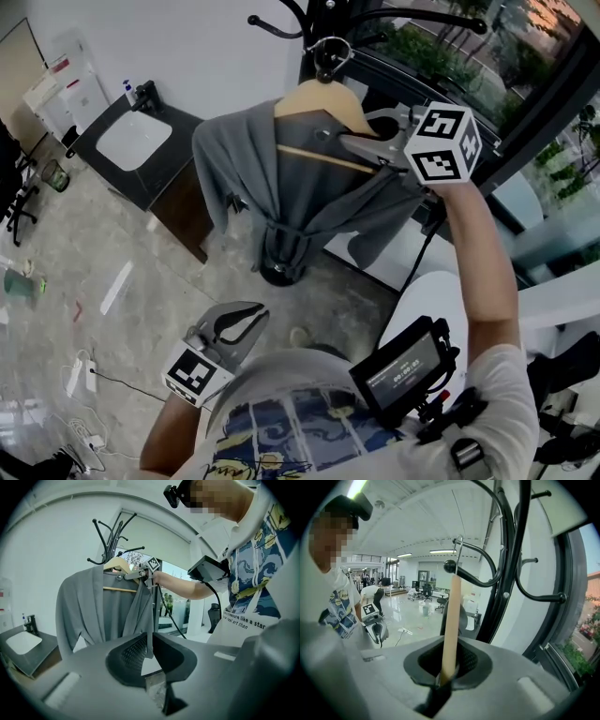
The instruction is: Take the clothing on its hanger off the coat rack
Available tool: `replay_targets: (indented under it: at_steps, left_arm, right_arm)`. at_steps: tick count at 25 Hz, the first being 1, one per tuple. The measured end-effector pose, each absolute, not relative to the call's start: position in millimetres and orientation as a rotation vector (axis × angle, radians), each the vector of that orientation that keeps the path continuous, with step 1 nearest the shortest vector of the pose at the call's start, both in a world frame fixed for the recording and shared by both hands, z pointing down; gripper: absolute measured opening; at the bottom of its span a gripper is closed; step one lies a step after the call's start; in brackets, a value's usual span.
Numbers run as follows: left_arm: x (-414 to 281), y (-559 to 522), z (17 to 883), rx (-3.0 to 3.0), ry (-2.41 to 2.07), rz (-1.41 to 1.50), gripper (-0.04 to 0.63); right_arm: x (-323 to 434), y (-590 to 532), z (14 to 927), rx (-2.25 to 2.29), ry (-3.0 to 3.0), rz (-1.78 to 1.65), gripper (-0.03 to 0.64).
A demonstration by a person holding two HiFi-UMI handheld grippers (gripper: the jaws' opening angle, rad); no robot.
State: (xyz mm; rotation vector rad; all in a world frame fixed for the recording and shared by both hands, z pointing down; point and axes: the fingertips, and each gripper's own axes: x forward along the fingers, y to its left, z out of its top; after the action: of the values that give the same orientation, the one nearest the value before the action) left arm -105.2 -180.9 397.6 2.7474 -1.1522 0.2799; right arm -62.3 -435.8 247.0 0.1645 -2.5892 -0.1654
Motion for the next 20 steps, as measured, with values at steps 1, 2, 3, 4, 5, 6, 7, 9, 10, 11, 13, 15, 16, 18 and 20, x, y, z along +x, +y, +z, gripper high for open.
replay_targets:
  at_steps: [1,2,3,4,5,6,7,9,10,11,13,15,16,18,20]
  left_arm:
    - [-107,-177,397,2.753,-1.147,0.277,0.04]
    - [-109,-173,398,2.757,-1.142,0.275,0.04]
    - [-110,-169,398,2.761,-1.135,0.275,0.04]
    - [-112,-165,398,2.764,-1.129,0.275,0.04]
    - [-113,-161,399,2.766,-1.122,0.275,0.04]
    - [-114,-157,399,2.769,-1.115,0.277,0.04]
    - [-115,-154,399,2.773,-1.108,0.278,0.04]
    - [-116,-147,398,2.786,-1.094,0.279,0.04]
    - [-116,-143,396,2.794,-1.087,0.28,0.04]
    - [-116,-138,395,2.799,-1.081,0.277,0.04]
    - [-117,-129,396,2.804,-1.074,0.268,0.04]
    - [-117,-121,395,2.807,-1.059,0.266,0.04]
    - [-117,-117,393,2.806,-1.051,0.261,0.04]
    - [-117,-109,393,2.802,-1.042,0.248,0.04]
    - [-116,-98,394,2.806,-1.034,0.254,0.04]
  right_arm:
    - [-61,-432,246,0.173,-2.588,-0.165,0.018]
    - [-60,-427,246,0.182,-2.587,-0.165,0.018]
    - [-58,-423,246,0.191,-2.585,-0.164,0.018]
    - [-56,-419,247,0.2,-2.582,-0.163,0.018]
    - [-54,-415,248,0.208,-2.579,-0.16,0.018]
    - [-52,-410,249,0.215,-2.576,-0.158,0.018]
    - [-50,-405,250,0.221,-2.573,-0.155,0.018]
    - [-46,-393,252,0.233,-2.567,-0.153,0.018]
    - [-45,-387,254,0.239,-2.565,-0.153,0.018]
    - [-45,-380,255,0.244,-2.563,-0.152,0.018]
    - [-44,-367,257,0.252,-2.559,-0.151,0.018]
    - [-44,-352,259,0.255,-2.558,-0.153,0.018]
    - [-44,-346,258,0.256,-2.558,-0.157,0.018]
    - [-44,-332,258,0.259,-2.563,-0.157,0.018]
    - [-43,-316,260,0.261,-2.572,-0.153,0.018]
